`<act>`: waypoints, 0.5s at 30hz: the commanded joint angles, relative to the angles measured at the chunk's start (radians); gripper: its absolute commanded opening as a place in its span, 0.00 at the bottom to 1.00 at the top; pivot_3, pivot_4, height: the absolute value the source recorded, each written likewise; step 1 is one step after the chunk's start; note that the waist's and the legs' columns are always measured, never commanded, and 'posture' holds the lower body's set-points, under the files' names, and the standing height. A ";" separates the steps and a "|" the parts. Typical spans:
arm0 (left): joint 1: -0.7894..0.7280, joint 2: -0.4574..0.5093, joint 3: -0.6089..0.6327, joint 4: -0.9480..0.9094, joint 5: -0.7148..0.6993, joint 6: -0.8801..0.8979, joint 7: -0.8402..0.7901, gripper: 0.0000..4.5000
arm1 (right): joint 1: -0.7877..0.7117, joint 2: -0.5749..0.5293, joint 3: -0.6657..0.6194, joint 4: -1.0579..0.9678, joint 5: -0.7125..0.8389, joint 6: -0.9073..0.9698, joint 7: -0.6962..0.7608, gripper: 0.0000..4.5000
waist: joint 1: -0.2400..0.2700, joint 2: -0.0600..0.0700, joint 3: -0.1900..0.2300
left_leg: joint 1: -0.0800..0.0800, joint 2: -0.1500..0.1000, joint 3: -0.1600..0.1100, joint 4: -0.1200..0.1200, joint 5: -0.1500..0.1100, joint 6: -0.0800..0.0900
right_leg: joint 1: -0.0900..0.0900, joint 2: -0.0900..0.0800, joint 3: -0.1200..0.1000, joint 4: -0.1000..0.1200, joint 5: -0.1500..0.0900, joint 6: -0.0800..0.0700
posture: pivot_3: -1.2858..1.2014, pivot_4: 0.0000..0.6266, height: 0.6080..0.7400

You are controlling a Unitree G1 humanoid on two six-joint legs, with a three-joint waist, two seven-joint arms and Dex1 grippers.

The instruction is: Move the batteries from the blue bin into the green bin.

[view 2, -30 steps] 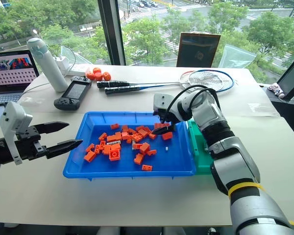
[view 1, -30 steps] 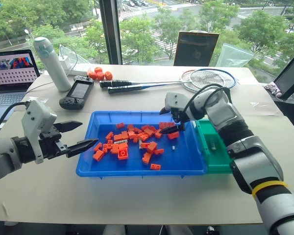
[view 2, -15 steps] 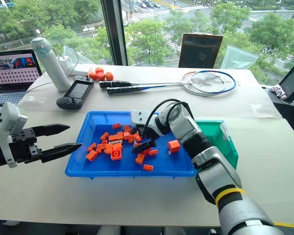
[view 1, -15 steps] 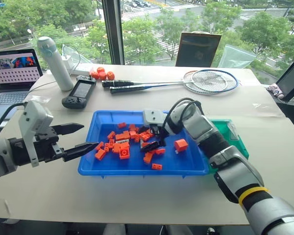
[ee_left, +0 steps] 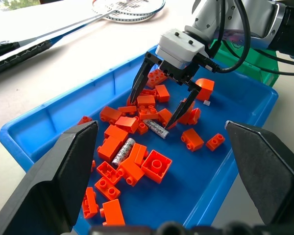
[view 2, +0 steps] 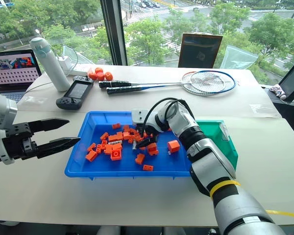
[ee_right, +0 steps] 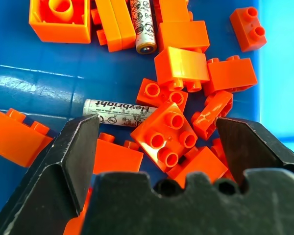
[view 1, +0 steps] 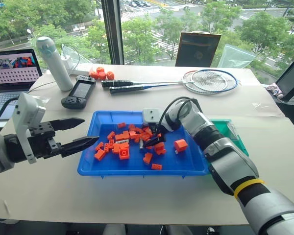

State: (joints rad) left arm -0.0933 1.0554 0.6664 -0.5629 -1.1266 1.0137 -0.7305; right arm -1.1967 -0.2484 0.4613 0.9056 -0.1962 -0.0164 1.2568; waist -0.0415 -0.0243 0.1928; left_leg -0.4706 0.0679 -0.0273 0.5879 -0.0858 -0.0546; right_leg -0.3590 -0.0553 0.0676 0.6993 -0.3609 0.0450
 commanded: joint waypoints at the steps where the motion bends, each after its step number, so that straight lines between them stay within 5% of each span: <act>1: -0.003 0.018 0.023 -0.012 -0.002 -0.014 0.003 1.00 | -0.017 -0.006 -0.006 0.017 -0.019 -0.027 0.000 0.66 | 0.001 0.000 0.000 | 0.000 0.000 0.000 0.000 0.000 0.000 | 0.000 0.000 0.000 0.000 0.000 0.000 | 0.52 0.24 0.76; 6: -0.003 0.020 0.014 -0.012 0.004 -0.019 0.001 1.00 | 0.001 -0.027 -0.019 -0.004 -0.006 -0.023 0.061 0.31 | 0.000 0.000 0.000 | 0.000 0.000 0.000 0.000 0.000 0.000 | 0.000 0.000 0.000 0.000 0.000 0.000 | 0.52 0.24 0.76; 15: -0.022 0.024 -0.022 0.002 0.023 -0.032 -0.010 1.00 | 0.013 -0.191 -0.066 -0.162 0.041 0.060 0.235 0.31 | 0.004 0.000 0.000 | 0.000 0.000 0.000 0.000 0.000 0.000 | 0.000 0.000 0.000 0.000 0.000 0.000 | 0.52 0.24 0.76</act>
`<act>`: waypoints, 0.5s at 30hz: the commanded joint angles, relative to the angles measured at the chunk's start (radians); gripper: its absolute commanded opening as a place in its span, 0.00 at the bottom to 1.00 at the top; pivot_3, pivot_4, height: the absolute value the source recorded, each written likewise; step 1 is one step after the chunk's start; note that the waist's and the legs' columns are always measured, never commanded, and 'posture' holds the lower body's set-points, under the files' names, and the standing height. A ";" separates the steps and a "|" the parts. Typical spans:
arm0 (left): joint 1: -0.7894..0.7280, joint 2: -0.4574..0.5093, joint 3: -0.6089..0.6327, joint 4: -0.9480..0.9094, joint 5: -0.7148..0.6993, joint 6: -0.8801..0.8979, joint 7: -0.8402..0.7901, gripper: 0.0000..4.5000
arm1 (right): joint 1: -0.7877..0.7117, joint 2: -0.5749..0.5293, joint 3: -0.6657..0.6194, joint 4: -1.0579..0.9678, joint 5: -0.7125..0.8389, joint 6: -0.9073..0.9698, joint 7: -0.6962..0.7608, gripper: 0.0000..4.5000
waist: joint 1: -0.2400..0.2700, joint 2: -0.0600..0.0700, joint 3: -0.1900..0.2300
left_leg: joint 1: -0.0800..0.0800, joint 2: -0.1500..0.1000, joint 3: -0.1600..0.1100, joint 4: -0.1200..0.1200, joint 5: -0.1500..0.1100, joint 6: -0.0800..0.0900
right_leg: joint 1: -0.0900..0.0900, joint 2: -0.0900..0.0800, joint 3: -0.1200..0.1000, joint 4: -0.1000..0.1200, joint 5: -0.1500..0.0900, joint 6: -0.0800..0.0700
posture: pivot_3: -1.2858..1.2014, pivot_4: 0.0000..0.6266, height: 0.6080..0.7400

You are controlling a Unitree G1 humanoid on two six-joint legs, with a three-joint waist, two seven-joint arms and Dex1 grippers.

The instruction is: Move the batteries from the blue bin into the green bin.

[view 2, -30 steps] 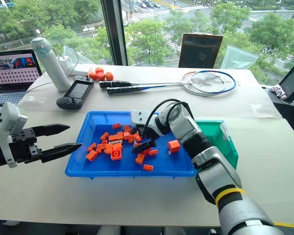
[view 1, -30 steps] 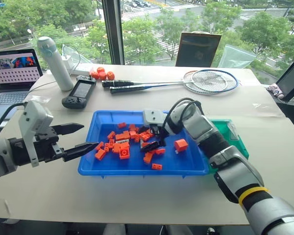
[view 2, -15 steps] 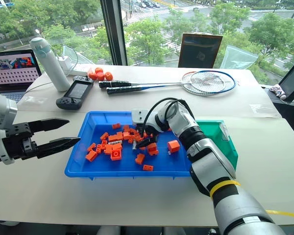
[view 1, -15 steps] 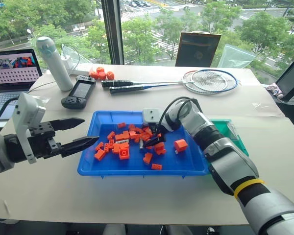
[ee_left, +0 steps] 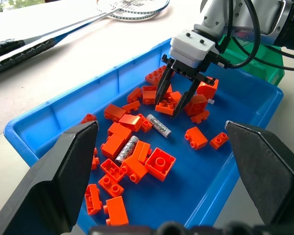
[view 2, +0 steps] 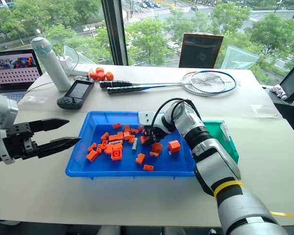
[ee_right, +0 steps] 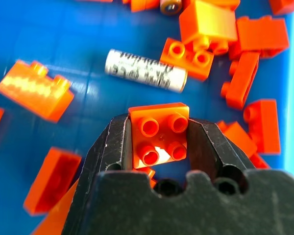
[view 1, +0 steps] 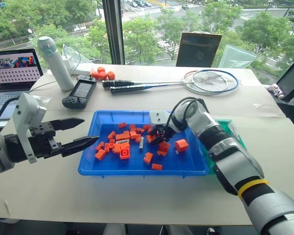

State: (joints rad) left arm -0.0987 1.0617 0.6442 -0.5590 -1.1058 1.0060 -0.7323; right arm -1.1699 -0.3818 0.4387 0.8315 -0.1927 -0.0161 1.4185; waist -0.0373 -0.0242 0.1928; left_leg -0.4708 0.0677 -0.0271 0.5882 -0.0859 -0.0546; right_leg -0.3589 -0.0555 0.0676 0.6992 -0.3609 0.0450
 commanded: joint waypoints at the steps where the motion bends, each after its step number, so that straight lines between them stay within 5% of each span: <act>1: -0.019 0.017 -0.007 0.000 0.008 -0.028 -0.011 1.00 | -0.013 -0.081 -0.041 -0.088 0.030 0.074 0.083 0.31 | -0.001 0.000 0.000 | 0.000 0.000 0.000 0.000 0.000 0.000 | 0.000 0.000 0.000 0.000 0.000 0.000 | 0.52 0.24 0.76; 6: -0.041 0.016 -0.047 0.014 0.031 -0.043 -0.019 1.00 | -0.013 -0.118 -0.044 -0.031 -0.007 0.056 0.007 0.31 | -0.002 0.000 0.000 | 0.000 0.000 0.000 0.000 0.000 0.000 | 0.000 0.000 0.000 0.000 0.000 0.000 | 0.52 0.24 0.76; 7: -0.043 0.018 -0.051 0.016 0.034 -0.045 -0.025 1.00 | -0.016 -0.115 -0.047 -0.028 -0.005 0.053 -0.002 0.53 | -0.005 0.000 0.000 | 0.000 0.000 0.000 0.000 0.000 0.000 | 0.000 0.000 0.000 0.000 0.000 0.000 | 0.52 0.24 0.76; 13: -0.065 0.023 -0.070 0.032 0.048 -0.052 -0.039 1.00 | -0.029 -0.090 -0.105 -0.119 0.103 0.169 0.067 0.98 | -0.007 0.000 0.000 | 0.000 0.000 0.000 -0.001 0.000 0.000 | -0.001 0.000 0.000 0.000 0.000 0.000 | 0.52 0.24 0.76; 15: -0.063 0.023 -0.067 0.030 0.051 -0.052 -0.043 1.00 | 0.009 -0.076 -0.119 -0.212 0.152 0.229 0.101 0.99 | -0.007 0.000 0.000 | 0.000 0.000 0.000 -0.001 0.000 0.000 | -0.001 0.000 0.000 0.000 0.000 0.000 | 0.52 0.24 0.76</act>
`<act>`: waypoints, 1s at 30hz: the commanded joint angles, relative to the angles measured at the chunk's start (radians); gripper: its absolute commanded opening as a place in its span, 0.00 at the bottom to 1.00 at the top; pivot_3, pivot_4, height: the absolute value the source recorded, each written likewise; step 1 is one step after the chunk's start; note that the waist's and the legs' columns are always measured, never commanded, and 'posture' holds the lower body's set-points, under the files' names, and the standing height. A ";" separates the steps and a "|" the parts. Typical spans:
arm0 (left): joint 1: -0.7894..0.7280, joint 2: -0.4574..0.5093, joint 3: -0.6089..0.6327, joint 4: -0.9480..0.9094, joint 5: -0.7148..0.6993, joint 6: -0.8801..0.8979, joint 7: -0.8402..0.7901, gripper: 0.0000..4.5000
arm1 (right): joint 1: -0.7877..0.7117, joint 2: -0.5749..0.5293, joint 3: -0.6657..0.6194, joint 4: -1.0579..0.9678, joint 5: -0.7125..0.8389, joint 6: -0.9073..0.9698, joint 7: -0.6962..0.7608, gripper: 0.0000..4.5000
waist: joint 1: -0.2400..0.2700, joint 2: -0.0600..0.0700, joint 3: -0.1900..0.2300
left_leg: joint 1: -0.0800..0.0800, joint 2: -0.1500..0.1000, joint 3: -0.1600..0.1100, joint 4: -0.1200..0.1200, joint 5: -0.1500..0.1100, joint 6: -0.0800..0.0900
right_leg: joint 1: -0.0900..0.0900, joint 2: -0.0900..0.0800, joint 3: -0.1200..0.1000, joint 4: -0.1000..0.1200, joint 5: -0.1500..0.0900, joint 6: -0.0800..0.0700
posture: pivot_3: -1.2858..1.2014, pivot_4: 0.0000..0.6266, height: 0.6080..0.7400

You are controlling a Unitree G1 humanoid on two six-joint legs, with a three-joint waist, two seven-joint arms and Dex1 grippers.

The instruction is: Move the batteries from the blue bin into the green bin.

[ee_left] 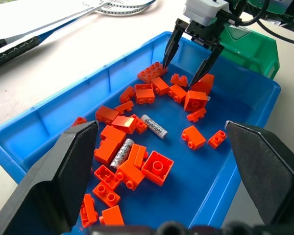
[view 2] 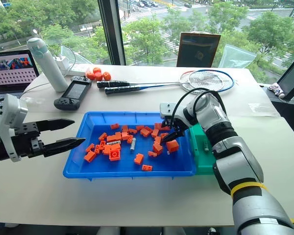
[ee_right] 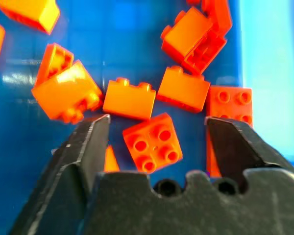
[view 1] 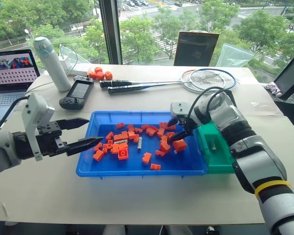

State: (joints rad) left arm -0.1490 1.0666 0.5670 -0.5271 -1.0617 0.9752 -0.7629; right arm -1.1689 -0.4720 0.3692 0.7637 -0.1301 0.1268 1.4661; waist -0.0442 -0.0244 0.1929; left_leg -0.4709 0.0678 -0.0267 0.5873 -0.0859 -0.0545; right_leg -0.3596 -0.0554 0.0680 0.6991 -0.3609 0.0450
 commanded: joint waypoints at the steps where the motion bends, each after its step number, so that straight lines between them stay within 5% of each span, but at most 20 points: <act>1: -0.009 0.017 0.014 -0.003 0.007 -0.020 -0.013 1.00 | 0.031 0.026 -0.054 -0.194 0.109 0.114 0.051 0.99 | 0.001 0.000 0.000 | 0.000 0.000 0.000 0.000 0.000 0.000 | 0.000 0.000 0.000 0.000 0.000 0.000 | 0.52 0.24 0.76; 7: 0.009 0.013 0.047 -0.020 -0.021 0.000 -0.005 1.00 | 0.150 0.131 -0.036 -0.363 0.125 0.270 -0.096 0.99 | 0.002 0.000 0.000 | 0.000 0.000 0.000 0.001 0.000 0.000 | 0.001 0.000 0.000 0.000 0.000 0.000 | 0.52 0.24 0.76; 15: 0.021 0.020 0.070 -0.027 -0.029 0.010 -0.001 1.00 | 0.170 0.237 -0.016 -0.294 0.055 0.323 -0.348 0.99 | 0.006 0.000 0.000 | 0.000 0.000 0.000 0.001 0.000 0.000 | 0.000 0.000 0.000 0.000 0.000 0.000 | 0.52 0.24 0.76; 30: 0.024 0.027 0.067 -0.028 -0.047 0.007 0.012 1.00 | 0.221 0.215 0.056 -0.280 0.018 0.297 -0.361 0.94 | 0.004 0.000 0.000 | 0.000 0.000 0.000 0.001 0.000 0.000 | 0.001 0.000 0.000 0.000 0.000 0.000 | 0.52 0.24 0.76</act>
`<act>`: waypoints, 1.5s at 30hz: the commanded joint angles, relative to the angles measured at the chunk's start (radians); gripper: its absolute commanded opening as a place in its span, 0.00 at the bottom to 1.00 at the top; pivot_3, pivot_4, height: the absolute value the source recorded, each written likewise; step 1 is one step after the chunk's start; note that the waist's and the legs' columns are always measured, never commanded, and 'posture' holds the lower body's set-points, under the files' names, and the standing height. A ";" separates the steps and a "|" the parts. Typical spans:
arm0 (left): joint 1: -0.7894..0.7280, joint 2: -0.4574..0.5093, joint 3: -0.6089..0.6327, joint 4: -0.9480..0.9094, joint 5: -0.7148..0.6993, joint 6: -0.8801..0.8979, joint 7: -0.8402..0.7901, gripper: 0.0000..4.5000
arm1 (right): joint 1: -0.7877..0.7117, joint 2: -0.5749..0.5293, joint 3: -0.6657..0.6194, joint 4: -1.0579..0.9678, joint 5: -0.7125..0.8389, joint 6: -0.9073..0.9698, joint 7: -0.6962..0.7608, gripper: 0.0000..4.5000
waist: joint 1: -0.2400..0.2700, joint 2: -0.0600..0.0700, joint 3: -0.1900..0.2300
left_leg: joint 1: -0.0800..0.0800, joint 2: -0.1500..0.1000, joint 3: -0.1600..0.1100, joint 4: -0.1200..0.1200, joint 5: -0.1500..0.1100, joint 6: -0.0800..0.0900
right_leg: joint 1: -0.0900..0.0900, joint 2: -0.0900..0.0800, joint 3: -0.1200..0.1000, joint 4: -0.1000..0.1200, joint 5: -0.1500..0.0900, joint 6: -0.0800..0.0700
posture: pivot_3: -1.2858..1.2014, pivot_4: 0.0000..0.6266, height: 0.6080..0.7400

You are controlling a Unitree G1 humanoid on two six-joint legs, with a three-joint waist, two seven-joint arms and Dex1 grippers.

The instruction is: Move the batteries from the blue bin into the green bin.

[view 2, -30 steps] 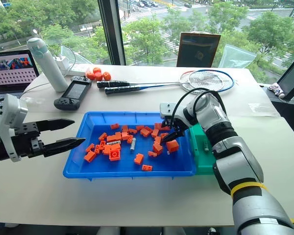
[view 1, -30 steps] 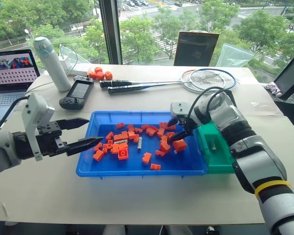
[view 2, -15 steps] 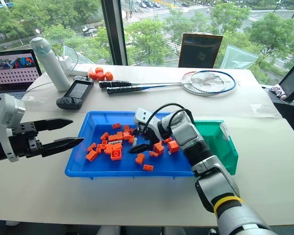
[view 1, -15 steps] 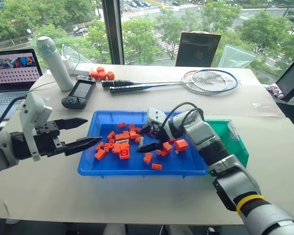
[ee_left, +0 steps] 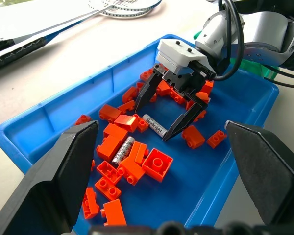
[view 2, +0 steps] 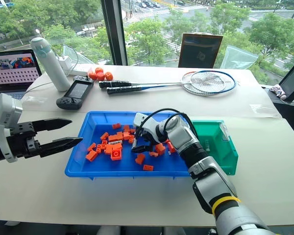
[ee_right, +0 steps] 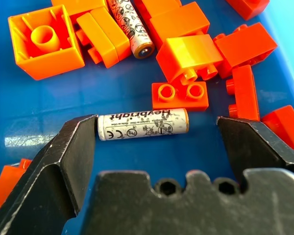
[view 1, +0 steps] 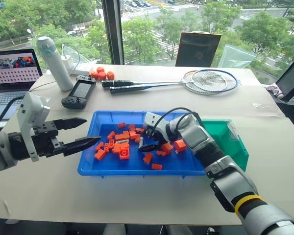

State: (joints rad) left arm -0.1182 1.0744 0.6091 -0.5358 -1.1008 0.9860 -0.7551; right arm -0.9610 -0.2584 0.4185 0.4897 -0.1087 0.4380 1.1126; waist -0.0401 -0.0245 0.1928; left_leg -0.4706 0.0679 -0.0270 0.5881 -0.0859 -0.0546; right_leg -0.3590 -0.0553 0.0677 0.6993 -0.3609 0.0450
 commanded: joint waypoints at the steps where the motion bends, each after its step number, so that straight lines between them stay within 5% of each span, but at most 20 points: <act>1: -0.007 0.018 0.022 -0.018 -0.008 -0.004 0.003 1.00 | 0.012 0.003 0.000 -0.002 0.000 -0.016 -0.015 0.88 | 0.000 0.000 0.000 | 0.000 0.000 0.000 0.000 0.000 0.000 | 0.000 0.000 0.000 0.000 0.000 0.000 | 0.52 0.24 0.76; 6: -0.018 0.016 0.002 -0.009 -0.007 -0.010 -0.001 1.00 | 0.013 -0.031 0.005 -0.043 0.020 -0.011 0.045 0.56 | 0.001 0.000 0.000 | 0.000 0.000 0.000 0.000 0.000 0.000 | 0.000 0.000 0.000 0.000 0.000 0.000 | 0.52 0.24 0.76; 13: -0.048 -0.001 -0.014 0.002 -0.048 -0.012 -0.007 1.00 | -0.039 -0.174 -0.081 -0.176 0.113 0.052 0.193 0.56 | 0.007 0.000 0.000 | 0.000 0.000 0.000 0.000 0.000 0.000 | 0.000 0.000 0.000 0.000 0.000 0.000 | 0.52 0.24 0.76; 17: -0.113 -0.025 -0.022 0.030 -0.142 -0.006 0.003 1.00 | -0.100 -0.347 -0.177 -0.180 0.164 0.051 0.264 0.56 | 0.012 0.000 0.000 | -0.001 0.000 0.000 0.001 0.000 0.000 | -0.001 0.000 0.000 0.000 0.000 0.000 | 0.52 0.24 0.76; 25: -0.195 -0.035 -0.108 0.073 -0.131 -0.035 -0.024 1.00 | -0.120 -0.619 -0.150 -0.022 0.020 -0.095 0.257 0.56 | 0.020 0.000 0.000 | -0.001 0.000 0.001 0.001 0.000 0.001 | 0.000 -0.001 0.000 -0.003 0.000 0.000 | 0.52 0.24 0.76; 41: -0.257 -0.039 -0.170 0.101 -0.065 -0.055 -0.070 1.00 | 0.036 -0.693 -0.106 -0.125 -0.049 -0.096 0.326 0.56 | 0.015 0.000 0.000 | 0.002 0.000 0.001 0.002 0.000 0.001 | 0.004 0.000 0.001 -0.003 0.000 0.000 | 0.52 0.24 0.76; 42: -0.252 -0.037 -0.167 0.101 -0.059 -0.056 -0.073 1.00 | 0.036 -0.697 -0.109 -0.130 -0.047 -0.099 0.332 0.78 | 0.016 0.001 0.001 | 0.002 0.000 0.001 0.002 0.000 0.001 | 0.004 -0.001 0.001 -0.003 0.000 0.000 | 0.52 0.24 0.76; 45: -0.240 -0.035 -0.157 0.102 -0.046 -0.057 -0.083 1.00 | 0.041 -0.721 -0.116 -0.154 -0.029 -0.092 0.374 0.98 | 0.020 0.001 0.001 | 0.001 -0.001 0.001 0.002 0.000 0.001 | 0.003 -0.001 0.001 -0.003 0.000 0.000 | 0.52 0.24 0.76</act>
State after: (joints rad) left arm -0.3587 1.0240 0.4154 -0.4221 -1.1517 0.9575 -0.8240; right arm -0.8984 -0.9405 0.3399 0.3792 -0.1522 0.3376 1.4578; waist -0.0199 -0.0231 0.1941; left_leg -0.4696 0.0673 -0.0256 0.5895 -0.0861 -0.0539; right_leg -0.3564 -0.0559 0.0686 0.6967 -0.3610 0.0455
